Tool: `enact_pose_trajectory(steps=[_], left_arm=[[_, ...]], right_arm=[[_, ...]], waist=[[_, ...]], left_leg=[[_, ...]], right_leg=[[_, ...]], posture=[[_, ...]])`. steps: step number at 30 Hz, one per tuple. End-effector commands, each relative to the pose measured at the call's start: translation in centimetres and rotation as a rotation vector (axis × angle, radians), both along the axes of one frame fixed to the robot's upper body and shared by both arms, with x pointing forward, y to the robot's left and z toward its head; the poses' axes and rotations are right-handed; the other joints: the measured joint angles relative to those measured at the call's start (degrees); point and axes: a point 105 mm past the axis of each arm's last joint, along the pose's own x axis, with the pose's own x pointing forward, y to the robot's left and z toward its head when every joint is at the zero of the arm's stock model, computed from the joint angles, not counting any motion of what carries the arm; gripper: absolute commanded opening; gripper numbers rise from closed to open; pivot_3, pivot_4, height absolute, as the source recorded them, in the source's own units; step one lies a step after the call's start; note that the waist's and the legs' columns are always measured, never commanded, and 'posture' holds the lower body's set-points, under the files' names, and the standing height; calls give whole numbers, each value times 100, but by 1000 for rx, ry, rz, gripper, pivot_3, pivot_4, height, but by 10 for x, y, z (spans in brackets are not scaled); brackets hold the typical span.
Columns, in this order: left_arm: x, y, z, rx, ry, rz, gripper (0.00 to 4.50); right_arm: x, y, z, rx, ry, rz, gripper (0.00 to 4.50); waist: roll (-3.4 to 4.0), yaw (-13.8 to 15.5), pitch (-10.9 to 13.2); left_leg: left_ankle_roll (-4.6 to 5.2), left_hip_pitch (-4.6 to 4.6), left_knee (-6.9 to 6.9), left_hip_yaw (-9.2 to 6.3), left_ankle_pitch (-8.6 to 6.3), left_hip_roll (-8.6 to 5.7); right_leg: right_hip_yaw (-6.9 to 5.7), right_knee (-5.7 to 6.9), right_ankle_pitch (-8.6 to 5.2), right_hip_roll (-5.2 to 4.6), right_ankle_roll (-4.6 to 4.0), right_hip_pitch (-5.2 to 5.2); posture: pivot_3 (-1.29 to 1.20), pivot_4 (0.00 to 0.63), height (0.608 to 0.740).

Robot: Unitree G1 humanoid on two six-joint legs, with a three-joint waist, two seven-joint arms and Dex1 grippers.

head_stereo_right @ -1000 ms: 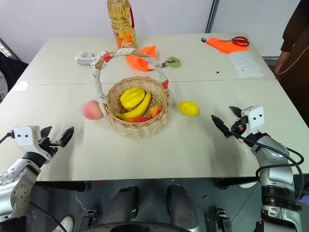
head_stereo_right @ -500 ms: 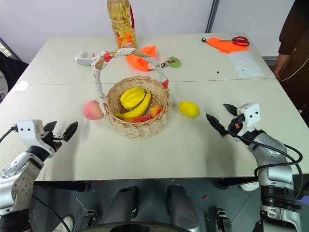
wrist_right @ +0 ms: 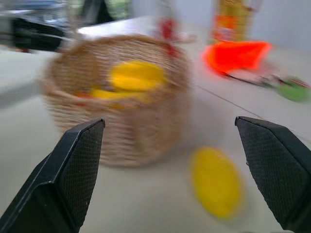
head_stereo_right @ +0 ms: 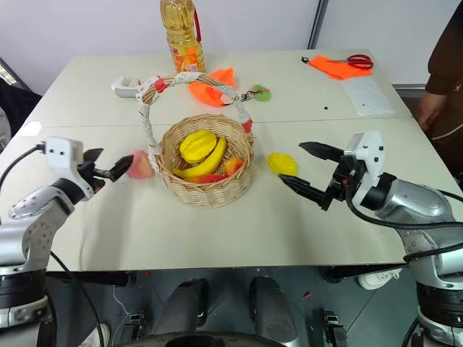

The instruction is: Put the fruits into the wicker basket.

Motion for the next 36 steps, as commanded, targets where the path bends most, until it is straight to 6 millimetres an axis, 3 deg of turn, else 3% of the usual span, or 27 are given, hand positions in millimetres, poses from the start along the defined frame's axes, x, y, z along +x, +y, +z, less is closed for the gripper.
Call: enact_pose_trajectory(steps=[1, 10, 15, 21, 24, 30, 33, 36], left_arm=[[7, -2, 1, 40, 20, -18, 4500], [21, -12, -14, 75, 106, -37, 4500], [20, -10, -18, 86, 136, -38, 2201], [17, -2, -10, 85, 104, -18, 2201], [9, 4, 5, 80, 28, -19, 2201], [-42, 34, 35, 5, -44, -83, 2201], [-64, 18, 53, -46, -70, -225, 2201], [-74, -10, 79, -123, -130, -367, 2201]], right_arm=[[-18, 26, 10, -12, -16, 135, 4460], [-26, 57, 13, 15, -44, 222, 4460], [-26, 57, 11, 25, -49, 229, 4500], [-26, 60, 12, 40, -61, 242, 4500], [-26, 61, 13, 38, -69, 246, 4500], [-23, 54, 22, 54, -91, 232, 4500], [-19, 51, 23, 50, -90, 226, 4500], [-13, 48, 25, 55, -92, 219, 4500]], waist=[[-2, 7, 1], [-4, -5, -1], [-4, -9, -2], [-4, -11, -2], [-4, -31, -2], [-8, -12, -1], [-13, 35, 0], [-13, 90, 0]], left_leg=[[0, 0, 0, 0, 0, 0], [0, -1, 2, -1, 0, 0], [0, 1, 1, 0, 0, 3], [0, 3, 1, 0, 0, 5], [0, 3, 1, 2, 0, 10], [2, -2, -14, 5, -1, 28], [1, -8, -15, 5, -1, 29], [-1, -16, -3, 20, -1, 30]], right_leg=[[0, 0, -2, 0, -2, 0], [0, 0, -1, -1, -2, 0], [0, 0, 2, 0, 2, 0], [0, 1, -5, 1, -12, 1], [0, 0, -5, 1, -12, 0], [1, 0, 5, 4, -31, -18], [0, -5, -1, 1, -31, -20], [-6, -15, -10, -10, -21, -14]], posture=[[0, 150, 740], [0, 150, 740], [0, 150, 740], [0, 150, 740], [0, 150, 740], [0, 150, 740], [0, 150, 740], [0, 150, 740]])
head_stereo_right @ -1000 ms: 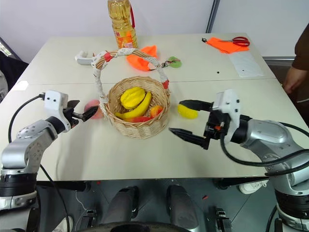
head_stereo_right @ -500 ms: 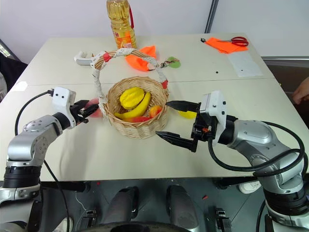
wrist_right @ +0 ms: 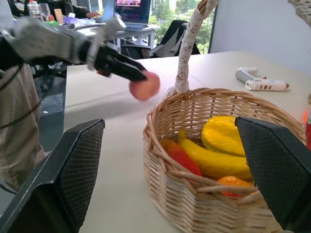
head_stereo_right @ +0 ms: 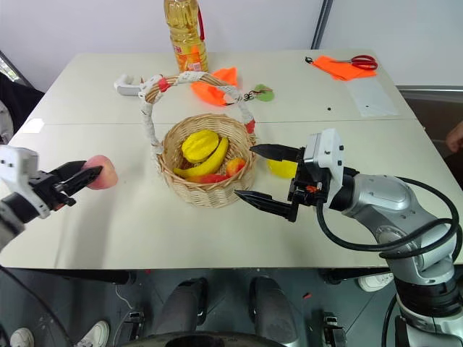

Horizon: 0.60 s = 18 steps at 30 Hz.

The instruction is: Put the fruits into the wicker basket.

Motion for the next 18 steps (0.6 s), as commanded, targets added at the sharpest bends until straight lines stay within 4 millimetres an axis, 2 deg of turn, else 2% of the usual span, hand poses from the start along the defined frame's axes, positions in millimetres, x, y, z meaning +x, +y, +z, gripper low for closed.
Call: enact_pose_trajectory(steps=[1, 3, 7, 9, 11, 16, 18], left_arm=[[-14, -42, 43, -50, -119, -206, 2201], [-15, -74, 56, -55, -172, -307, 2201], [-10, -114, 71, -69, -238, -400, 2201], [-5, -141, 73, -66, -264, -459, 2201], [4, -160, 64, -33, -249, -473, 2201], [22, -170, 49, -8, -220, -442, 2201], [20, -175, 47, -16, -218, -478, 2845]], right_arm=[[3, -3, 13, 18, -54, 5, 4500], [7, -4, 18, 23, -66, 1, 4500], [9, -4, 21, 28, -79, 1, 4500], [9, -2, 23, 31, -86, -1, 4500], [8, -1, 24, 36, -94, -8, 4500], [13, -3, 19, 6, -74, -62, 4500], [22, -9, 4, -63, -48, -133, 4500]], waist=[[0, 28, 0], [-1, 40, 0], [-2, 51, 0], [-2, 59, 0], [-4, 58, 0], [-4, -38, 1], [-4, -62, 0]], left_leg=[[0, -2, 7, 3, 0, 0], [-1, -2, 20, 7, -1, 4], [0, 0, 24, 15, -2, -6], [2, -1, 23, 14, -2, -6], [3, -2, 23, 11, -2, -7], [4, 6, 19, 12, -3, -4], [5, 5, 19, 9, -3, -2]], right_leg=[[1, -3, 0, -1, 0, 3], [2, -9, 0, -4, 1, 12], [4, -12, 2, -3, 3, 20], [6, -9, 10, 4, -4, 20], [6, -6, 22, 11, 4, 19], [6, 3, 20, 20, 5, 16], [6, 4, 10, 22, 7, 15]], posture=[[0, 150, 740], [0, 150, 740], [0, 150, 740], [0, 150, 740], [0, 150, 740], [0, 150, 740], [0, 150, 740]])
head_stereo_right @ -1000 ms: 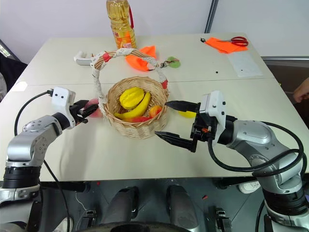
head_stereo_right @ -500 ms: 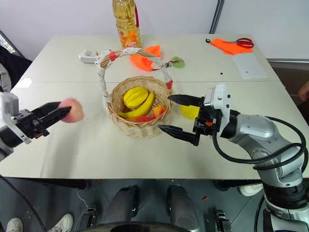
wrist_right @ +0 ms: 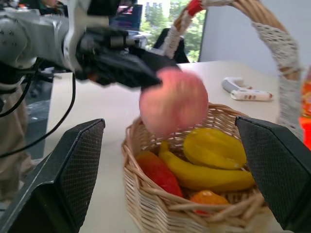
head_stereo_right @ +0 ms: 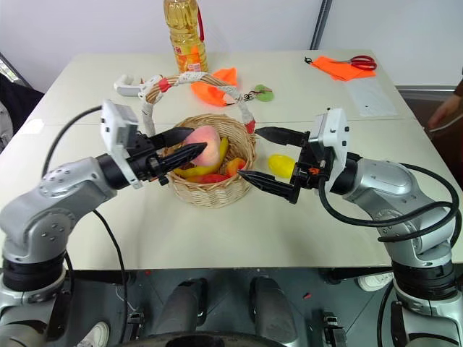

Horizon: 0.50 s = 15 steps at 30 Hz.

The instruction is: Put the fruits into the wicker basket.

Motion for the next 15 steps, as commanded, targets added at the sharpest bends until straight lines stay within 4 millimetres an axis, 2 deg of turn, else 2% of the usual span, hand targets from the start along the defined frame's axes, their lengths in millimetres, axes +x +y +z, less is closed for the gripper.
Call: enact_pose_trajectory(steps=[1, 3, 5, 9, 15], left_arm=[[-3, -4, 10, -12, -64, -31, 3136], [-6, -1, 9, -6, -70, -52, 4128], [-13, 4, 8, 4, -73, -79, 4128], [-25, 17, 1, 26, -24, -117, 4128], [-40, 46, -9, 104, 14, -82, 4128]], right_arm=[[12, -9, -16, -109, -3, -116, 4500], [34, -24, -31, -182, -14, -256, 4500], [48, -35, -42, -233, -24, -339, 4500], [59, -44, -59, -297, -14, -365, 4500], [90, -58, -92, -346, 73, -448, 4500]], waist=[[0, -9, 0], [0, -23, 0], [0, -29, 0], [0, -29, 1], [2, -39, 2]], left_leg=[[0, 0, 0, 0, 0, 0], [0, 0, 1, 4, 0, 0], [0, 0, 4, 6, 0, -1], [0, -2, 0, 8, 0, 0], [0, 0, -3, 9, 0, 3]], right_leg=[[0, 0, -7, 0, 1, 0], [0, -1, -7, -2, 1, 0], [0, -1, -8, -3, 0, -1], [1, 0, -5, -3, -5, -7], [1, 1, -6, -3, -5, -8]], posture=[[0, 150, 740], [0, 150, 740], [0, 150, 740], [0, 150, 740], [0, 150, 740]])
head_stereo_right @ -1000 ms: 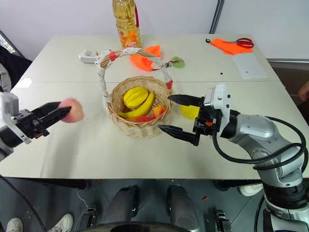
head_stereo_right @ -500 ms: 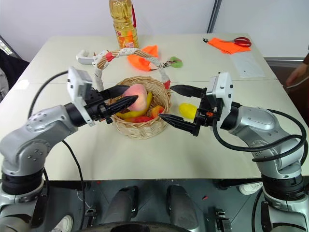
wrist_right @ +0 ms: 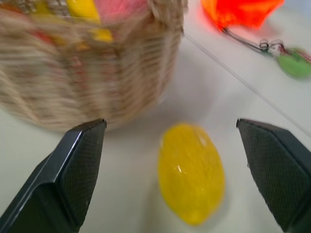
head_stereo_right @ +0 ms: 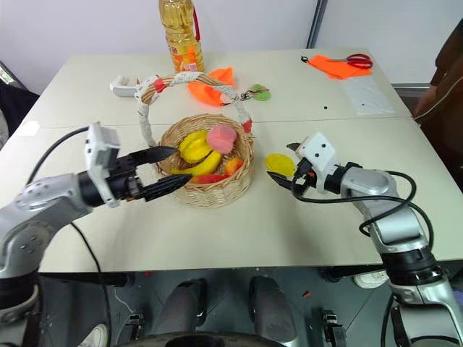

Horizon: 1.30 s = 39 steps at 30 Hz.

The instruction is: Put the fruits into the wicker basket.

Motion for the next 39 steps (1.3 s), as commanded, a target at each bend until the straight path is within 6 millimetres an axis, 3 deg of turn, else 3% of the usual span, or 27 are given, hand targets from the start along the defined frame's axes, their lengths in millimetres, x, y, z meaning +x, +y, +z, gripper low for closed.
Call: enact_pose_trajectory(steps=[1, 5, 8, 12, 19, 23, 26, 31, 36, 39], left_arm=[[-10, 5, 10, 17, -60, -1, 4128], [-10, 6, 6, 27, -91, 24, 4128], [-10, 7, 1, 17, -110, 45, 4170], [-10, 8, -3, 5, -136, 59, 4170], [-3, 26, -11, -39, -151, 137, 4170], [0, 32, -13, -64, -157, 154, 4170], [0, 35, -14, -78, -153, 151, 4170], [-1, 36, -12, -87, -155, 136, 4170], [-3, 31, -8, -95, -171, 127, 4170], [-6, 29, -8, -97, -173, 125, 4170]], right_arm=[[13, -4, -9, -13, 22, -21, 4500], [20, -1, -17, 28, 67, -27, 4500], [24, 0, -17, 46, 68, -38, 3649], [20, 3, -8, 80, 43, -21, 1952], [-15, -11, 23, -7, -69, 16, 1939], [-59, 11, 49, 56, -38, 235, 1939], [-71, 39, 66, 102, -64, 335, 1939], [-63, 103, 74, 151, -137, 391, 1939], [-34, 130, 65, 181, -115, 261, 1939], [-30, 140, 72, 194, -142, 252, 3312]], waist=[[1, 21, 0], [1, 34, 1], [1, 33, 1], [1, 27, 1], [1, 55, 1], [3, 31, 2], [2, -4, 1], [1, -7, 1], [-3, 42, -1], [-2, 39, -1]], left_leg=[[0, 0, 1, 1, 0, 0], [0, -4, 4, 1, 0, -2], [0, -4, 2, 2, 0, -2], [0, -3, 0, 2, 0, -1], [0, -5, 0, 2, 0, -2], [0, -4, 1, 4, 0, -1], [1, 4, 0, 5, -1, 12], [0, 6, -1, 2, -1, 19], [-1, -16, -1, -2, 0, 15], [-1, -21, -3, 2, 0, 6]], right_leg=[[0, 0, 0, -1, 0, 0], [0, -2, 9, -3, -16, 1], [1, -2, 10, -4, -16, 1], [2, 0, 11, -2, -16, -1], [2, -3, 6, -6, -10, -1], [2, -2, -3, -6, 6, 0], [2, -2, 0, -2, 1, 1], [1, 0, 9, 7, -15, -6], [2, -3, 17, 9, -29, -15], [2, -3, 14, -7, -24, -19]], posture=[[0, 150, 740], [0, 150, 740], [0, 150, 740], [0, 150, 740], [0, 150, 740], [0, 150, 740], [0, 150, 740], [0, 150, 740], [0, 150, 740], [0, 150, 740]])
